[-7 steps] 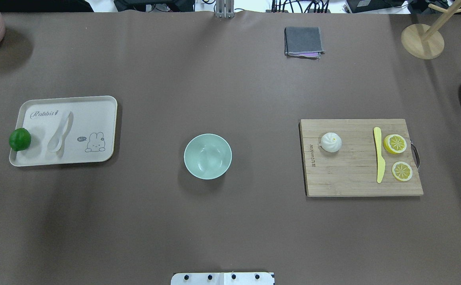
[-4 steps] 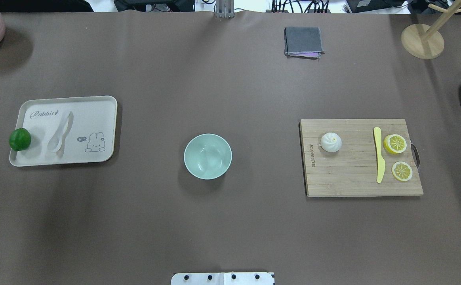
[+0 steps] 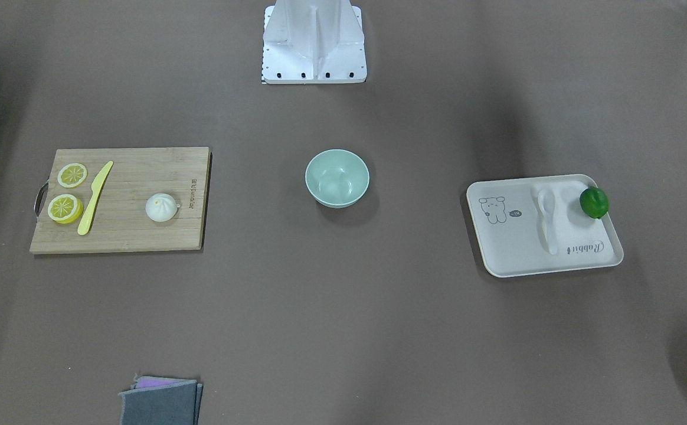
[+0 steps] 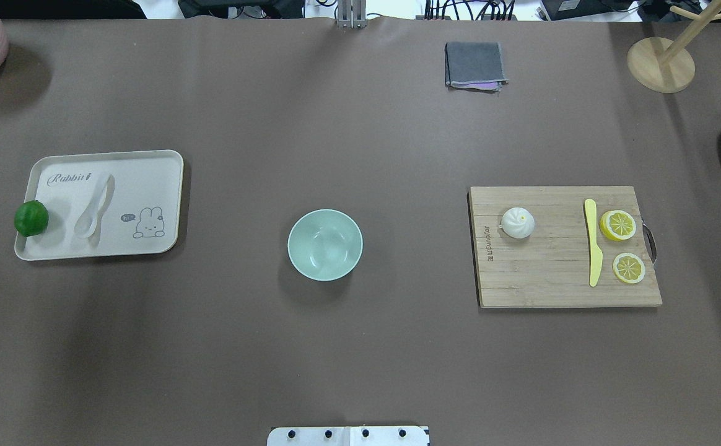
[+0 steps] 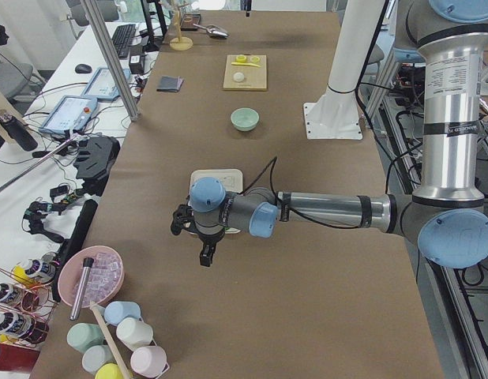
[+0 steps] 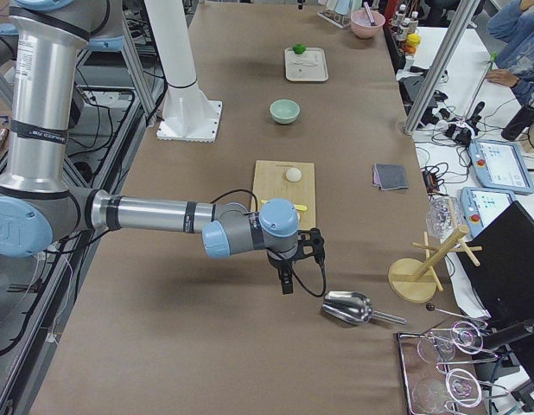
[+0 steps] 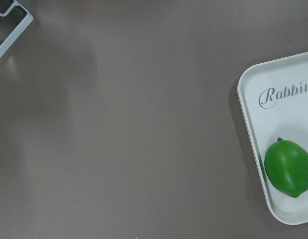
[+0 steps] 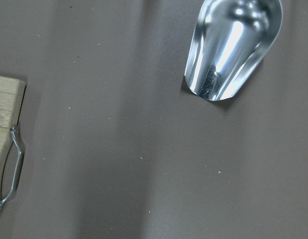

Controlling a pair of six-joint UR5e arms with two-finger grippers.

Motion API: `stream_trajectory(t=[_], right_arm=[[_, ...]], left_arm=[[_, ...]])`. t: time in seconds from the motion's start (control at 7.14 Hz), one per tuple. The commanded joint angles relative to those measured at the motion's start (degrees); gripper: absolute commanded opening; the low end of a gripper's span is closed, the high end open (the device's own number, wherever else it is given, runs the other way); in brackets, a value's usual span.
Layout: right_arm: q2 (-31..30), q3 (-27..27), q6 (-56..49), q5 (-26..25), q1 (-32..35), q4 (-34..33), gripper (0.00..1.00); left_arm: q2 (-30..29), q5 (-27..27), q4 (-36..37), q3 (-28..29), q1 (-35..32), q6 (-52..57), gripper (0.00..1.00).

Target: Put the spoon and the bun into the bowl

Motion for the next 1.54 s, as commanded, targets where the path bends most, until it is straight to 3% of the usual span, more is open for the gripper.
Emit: stream_trajectory(t=[0.0, 0.28, 0.56, 0.7, 0.98, 1.4], right_arm=[[0.2, 0.8, -0.2, 2.0, -0.1, 0.1, 1.0], [0.5, 3.9, 0.8, 5.4, -1.0, 0.1, 1.0], [3.4, 7.8, 8.8, 5.8, -5.3, 0.1, 1.0], [5.1, 9.2, 12.9, 4.3, -8.6, 0.0, 1.0], [9.5, 10.3, 23.2, 1.3, -15.4, 0.0, 1.0], [13.5, 10.3, 27.8, -5.8, -24.9, 0.0, 1.0]], left_arm=[[-0.1, -0.1, -4.5, 0.0, 0.4, -0.2, 0.99], [-2.6, 0.5, -8.4, -0.4, 5.7, -13.9, 0.99], [-6.5, 0.7, -8.5, -0.7, 12.4, -24.2, 0.98], [-8.3, 0.9, -8.5, -0.9, 14.7, -28.0, 0.98], [-9.7, 10.4, -8.6, -0.7, 21.8, -31.5, 0.98], [-12.7, 10.6, -8.8, 2.5, 25.5, -31.9, 0.95]])
